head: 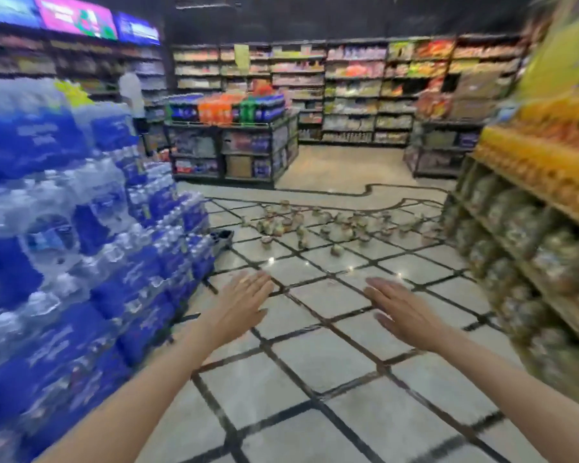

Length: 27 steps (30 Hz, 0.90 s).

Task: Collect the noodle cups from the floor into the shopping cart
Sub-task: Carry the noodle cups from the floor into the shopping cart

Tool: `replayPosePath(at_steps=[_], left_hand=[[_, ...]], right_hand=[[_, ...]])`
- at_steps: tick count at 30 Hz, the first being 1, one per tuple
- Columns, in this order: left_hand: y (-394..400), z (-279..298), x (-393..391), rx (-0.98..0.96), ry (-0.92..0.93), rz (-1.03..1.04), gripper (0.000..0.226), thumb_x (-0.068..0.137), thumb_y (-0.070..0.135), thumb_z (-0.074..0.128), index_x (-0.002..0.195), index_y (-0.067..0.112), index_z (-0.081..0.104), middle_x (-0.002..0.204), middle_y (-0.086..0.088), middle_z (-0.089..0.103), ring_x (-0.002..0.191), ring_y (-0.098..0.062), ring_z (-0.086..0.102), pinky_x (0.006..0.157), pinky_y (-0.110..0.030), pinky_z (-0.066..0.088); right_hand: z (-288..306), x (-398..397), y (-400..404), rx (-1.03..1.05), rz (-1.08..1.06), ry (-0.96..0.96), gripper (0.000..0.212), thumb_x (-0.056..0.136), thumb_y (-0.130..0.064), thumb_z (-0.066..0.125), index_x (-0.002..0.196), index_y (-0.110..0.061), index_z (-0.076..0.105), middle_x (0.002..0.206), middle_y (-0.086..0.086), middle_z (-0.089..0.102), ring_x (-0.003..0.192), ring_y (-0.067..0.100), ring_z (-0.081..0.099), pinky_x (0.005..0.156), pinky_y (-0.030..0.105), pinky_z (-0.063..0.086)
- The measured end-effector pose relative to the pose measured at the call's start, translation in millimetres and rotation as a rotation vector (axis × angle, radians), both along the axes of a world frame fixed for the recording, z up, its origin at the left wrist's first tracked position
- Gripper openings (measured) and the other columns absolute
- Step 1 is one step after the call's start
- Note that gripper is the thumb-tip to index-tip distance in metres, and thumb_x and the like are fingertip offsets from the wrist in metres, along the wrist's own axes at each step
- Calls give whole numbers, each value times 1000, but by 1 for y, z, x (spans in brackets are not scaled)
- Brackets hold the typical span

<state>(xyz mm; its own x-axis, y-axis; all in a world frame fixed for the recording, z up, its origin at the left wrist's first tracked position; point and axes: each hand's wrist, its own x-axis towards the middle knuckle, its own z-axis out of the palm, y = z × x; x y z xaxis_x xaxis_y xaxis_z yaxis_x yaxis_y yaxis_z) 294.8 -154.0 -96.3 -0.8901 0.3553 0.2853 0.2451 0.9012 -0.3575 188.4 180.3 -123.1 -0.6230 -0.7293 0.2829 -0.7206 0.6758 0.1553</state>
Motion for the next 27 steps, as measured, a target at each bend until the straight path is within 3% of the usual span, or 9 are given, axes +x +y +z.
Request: replayPosePath(at_steps=[1, 3, 5, 7, 10, 13, 16, 22, 27], left_hand=[[15, -2, -29, -25, -25, -46, 56, 90, 38, 59, 136, 7, 51, 146, -9, 43, 136, -23, 41, 111, -41, 35], [41, -5, -83, -46, -30, -118, 56, 98, 37, 44, 145, 7, 37, 154, -7, 28, 143, -23, 27, 117, -43, 21], [60, -12, -135, -69, -14, -178, 53, 98, 37, 42, 142, 7, 41, 150, -9, 36, 140, -23, 34, 114, -44, 25], [76, -18, -185, -81, -72, -213, 52, 94, 38, 37, 132, 8, 55, 138, -9, 53, 129, -22, 50, 107, -44, 37], [95, -28, -259, -75, -84, -246, 56, 88, 40, 32, 119, 8, 66, 125, -8, 63, 118, -22, 59, 95, -45, 50], [116, -32, -340, -63, -76, -299, 57, 88, 41, 30, 118, 9, 67, 124, -7, 64, 117, -21, 60, 98, -42, 47], [143, -27, -423, -53, -68, -324, 57, 88, 43, 31, 117, 9, 67, 124, -7, 64, 117, -21, 60, 105, -41, 33], [224, -16, -555, -39, -44, -422, 47, 89, 41, 46, 116, 9, 67, 121, -8, 66, 114, -21, 62, 93, -46, 49], [286, -37, -665, -26, -42, -422, 55, 88, 41, 31, 114, 9, 68, 121, -7, 66, 114, -21, 61, 97, -43, 46]], right_hand=[[-4, -11, 28, -16, -83, -7, 51, 92, -41, 39, 133, -12, 51, 141, 8, 49, 129, 26, 49, 104, 39, 44], [-10, -28, 75, -39, -223, -33, 50, 92, -39, 51, 134, -12, 52, 143, 7, 48, 130, 24, 48, 106, 36, 38], [-16, -44, 106, -38, -333, -62, 54, 82, -34, 71, 128, -9, 59, 136, 9, 55, 121, 24, 57, 100, 36, 43], [-24, -69, 131, -59, -411, -77, 55, 75, -31, 79, 122, -9, 62, 130, 9, 60, 114, 24, 62, 94, 36, 49], [-30, -127, 157, -83, -440, -113, 51, 89, -30, 65, 133, -9, 53, 141, 7, 49, 128, 24, 50, 106, 36, 39], [-29, -193, 173, -148, -485, -148, 51, 95, -31, 54, 140, -11, 45, 148, 4, 41, 135, 23, 41, 112, 34, 30], [-20, -258, 191, -161, -518, -153, 51, 96, -29, 54, 141, -10, 44, 148, 5, 41, 136, 22, 40, 112, 33, 29], [-20, -366, 263, -162, -638, -153, 52, 96, -35, 50, 143, -14, 41, 149, 1, 39, 137, 18, 37, 112, 30, 29], [-29, -470, 326, -152, -695, -177, 54, 97, -39, 46, 145, -18, 37, 151, -2, 34, 140, 14, 32, 115, 28, 23]])
